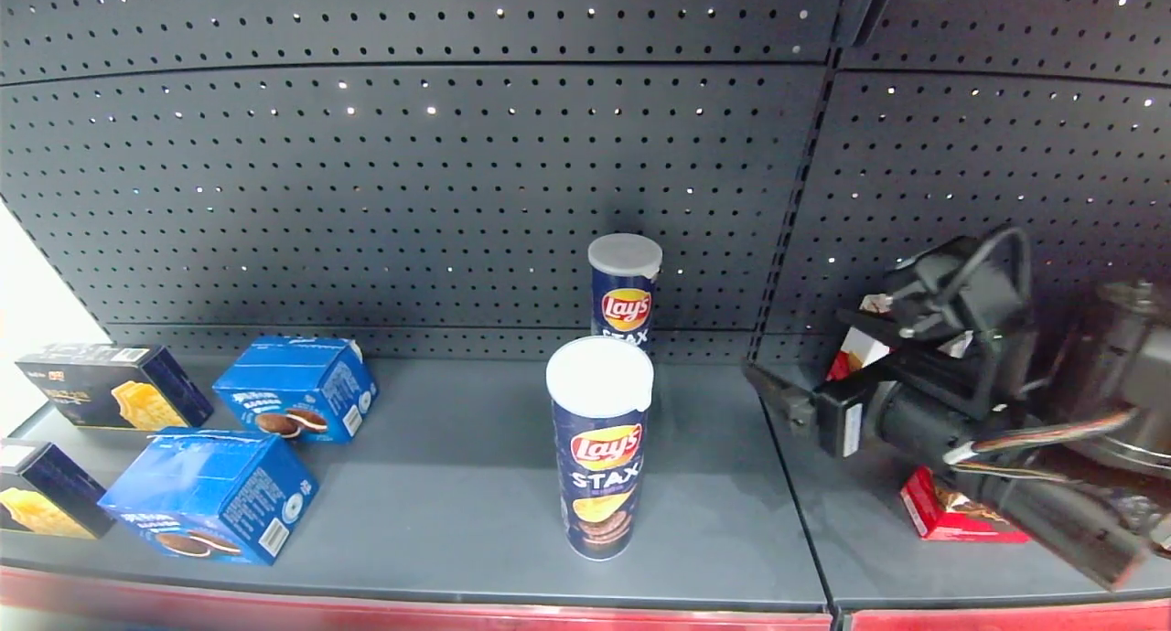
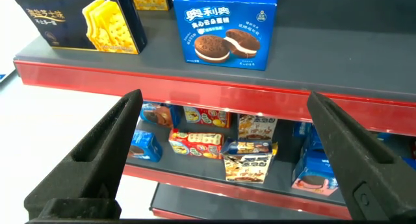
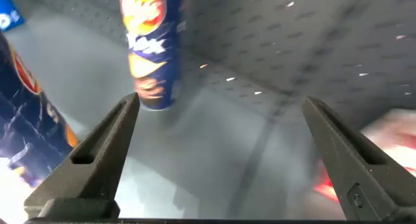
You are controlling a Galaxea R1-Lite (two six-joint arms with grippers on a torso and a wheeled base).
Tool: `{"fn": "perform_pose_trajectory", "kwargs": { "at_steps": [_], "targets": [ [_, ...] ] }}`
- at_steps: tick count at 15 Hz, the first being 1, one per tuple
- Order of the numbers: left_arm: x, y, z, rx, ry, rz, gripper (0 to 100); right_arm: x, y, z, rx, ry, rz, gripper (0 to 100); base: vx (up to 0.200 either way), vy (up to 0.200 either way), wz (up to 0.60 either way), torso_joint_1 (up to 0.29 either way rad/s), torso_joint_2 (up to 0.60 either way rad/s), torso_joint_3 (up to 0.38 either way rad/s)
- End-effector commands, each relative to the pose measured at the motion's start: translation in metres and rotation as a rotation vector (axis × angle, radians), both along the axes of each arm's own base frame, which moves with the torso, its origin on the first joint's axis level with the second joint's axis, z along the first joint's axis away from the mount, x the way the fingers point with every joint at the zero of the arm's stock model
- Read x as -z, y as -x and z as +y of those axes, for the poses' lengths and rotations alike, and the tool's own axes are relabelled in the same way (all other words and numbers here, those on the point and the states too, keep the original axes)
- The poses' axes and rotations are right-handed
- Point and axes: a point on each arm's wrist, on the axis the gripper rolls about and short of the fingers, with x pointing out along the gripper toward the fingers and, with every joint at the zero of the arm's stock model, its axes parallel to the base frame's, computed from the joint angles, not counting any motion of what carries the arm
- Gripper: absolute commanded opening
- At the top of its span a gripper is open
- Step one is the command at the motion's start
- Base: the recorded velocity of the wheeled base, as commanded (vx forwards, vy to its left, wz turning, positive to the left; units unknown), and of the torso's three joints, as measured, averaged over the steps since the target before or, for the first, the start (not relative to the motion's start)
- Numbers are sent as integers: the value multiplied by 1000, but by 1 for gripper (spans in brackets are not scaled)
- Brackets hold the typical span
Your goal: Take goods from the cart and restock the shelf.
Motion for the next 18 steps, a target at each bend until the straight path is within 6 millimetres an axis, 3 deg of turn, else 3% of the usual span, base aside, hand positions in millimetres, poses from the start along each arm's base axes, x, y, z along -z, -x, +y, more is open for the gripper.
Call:
{"fn": "perform_pose_trajectory", "kwargs": {
  "at_steps": [1, 3, 5, 6, 7, 8, 11, 16, 18],
  "targets": [
    [0, 0, 0, 0, 0, 2, 100, -32, 46, -52, 50, -66, -150, 100, 0, 0, 0, 0, 0, 0],
    [0, 0, 0, 0, 0, 0, 100, -43, 86, -105, 184, -95, -298, 100, 0, 0, 0, 0, 0, 0],
    [0, 0, 0, 0, 0, 2, 100, -51, 123, -134, 301, -131, -422, 100, 0, 0, 0, 0, 0, 0],
    [0, 0, 0, 0, -1, 2, 100, -38, 158, -149, 371, -179, -424, 100, 0, 0, 0, 0, 0, 0],
    [0, 0, 0, 0, -1, 2, 100, -30, 168, -152, 378, -191, -412, 100, 0, 0, 0, 0, 0, 0],
    [0, 0, 0, 0, 0, 2, 100, 10, 190, -156, 436, -202, -343, 100, 0, 0, 0, 0, 0, 0],
    [0, 0, 0, 0, 0, 2, 100, 86, 199, -155, 491, -187, -239, 100, 0, 0, 0, 0, 0, 0],
    [0, 0, 0, 0, -1, 2, 100, 130, 212, -155, 517, -205, -26, 100, 0, 0, 0, 0, 0, 0],
    [0, 0, 0, 1, -1, 2, 100, 129, 212, -155, 515, -251, -35, 100, 0, 0, 0, 0, 0, 0]
  ]
}}
